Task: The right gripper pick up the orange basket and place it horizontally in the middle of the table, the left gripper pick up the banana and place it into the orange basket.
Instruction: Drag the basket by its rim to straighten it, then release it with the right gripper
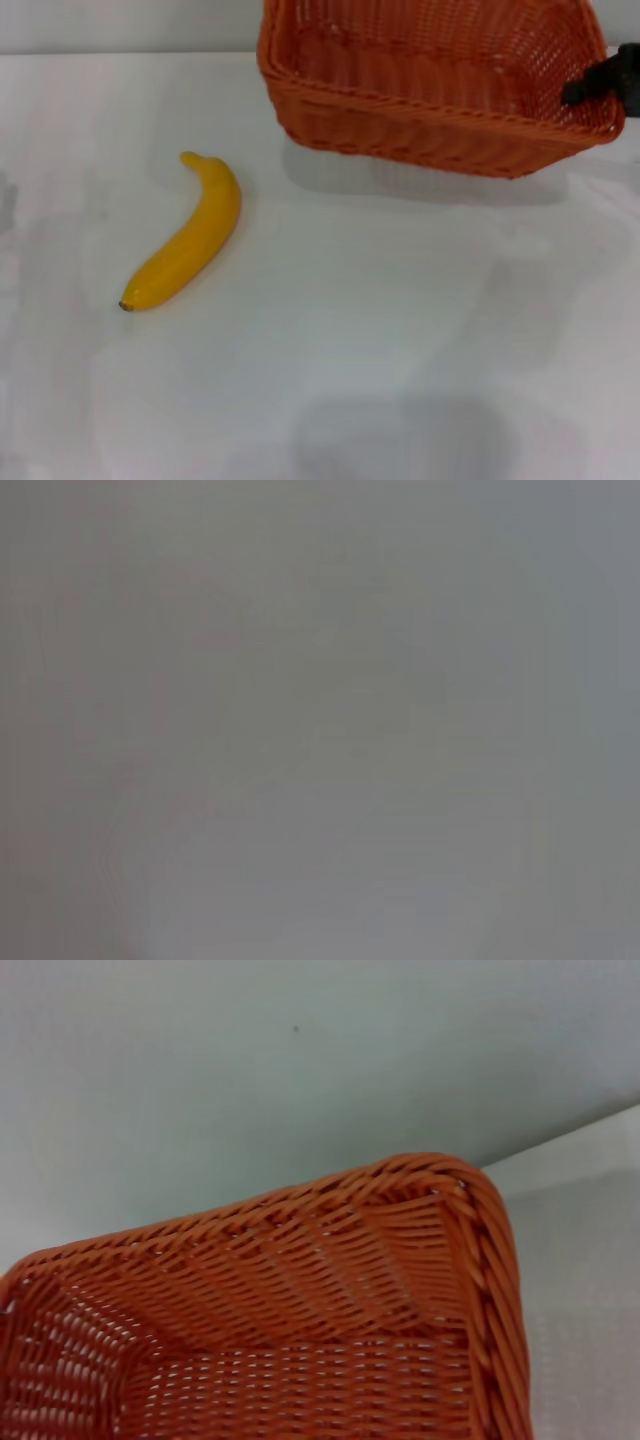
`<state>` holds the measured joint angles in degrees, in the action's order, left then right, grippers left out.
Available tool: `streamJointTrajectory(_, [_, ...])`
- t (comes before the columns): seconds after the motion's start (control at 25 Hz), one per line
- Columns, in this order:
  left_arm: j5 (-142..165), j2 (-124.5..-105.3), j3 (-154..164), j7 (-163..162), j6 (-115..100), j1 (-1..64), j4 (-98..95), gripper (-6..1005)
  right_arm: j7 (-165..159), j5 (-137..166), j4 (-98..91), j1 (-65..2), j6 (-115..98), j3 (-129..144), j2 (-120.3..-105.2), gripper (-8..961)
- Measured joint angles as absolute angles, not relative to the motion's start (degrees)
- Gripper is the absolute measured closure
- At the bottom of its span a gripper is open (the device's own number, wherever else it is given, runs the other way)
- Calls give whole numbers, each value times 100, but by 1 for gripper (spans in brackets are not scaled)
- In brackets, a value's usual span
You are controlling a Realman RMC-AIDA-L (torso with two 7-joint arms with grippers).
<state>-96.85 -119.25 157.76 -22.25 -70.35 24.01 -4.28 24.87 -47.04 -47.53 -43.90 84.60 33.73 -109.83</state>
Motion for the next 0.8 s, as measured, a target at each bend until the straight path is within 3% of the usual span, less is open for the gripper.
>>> streamJointTrajectory(0.56, [-9745,-11917,15768,-2223,-7022,2504,-260,137,2805,-4752,-4698,-4151,8019,3577,-11403,709])
streamJointTrajectory(0.8, [-9773,-11918,15762,-2223,-7022,2521,-250,137,3148,-4782,-4422,-4149,7739,3633,-11475,698])
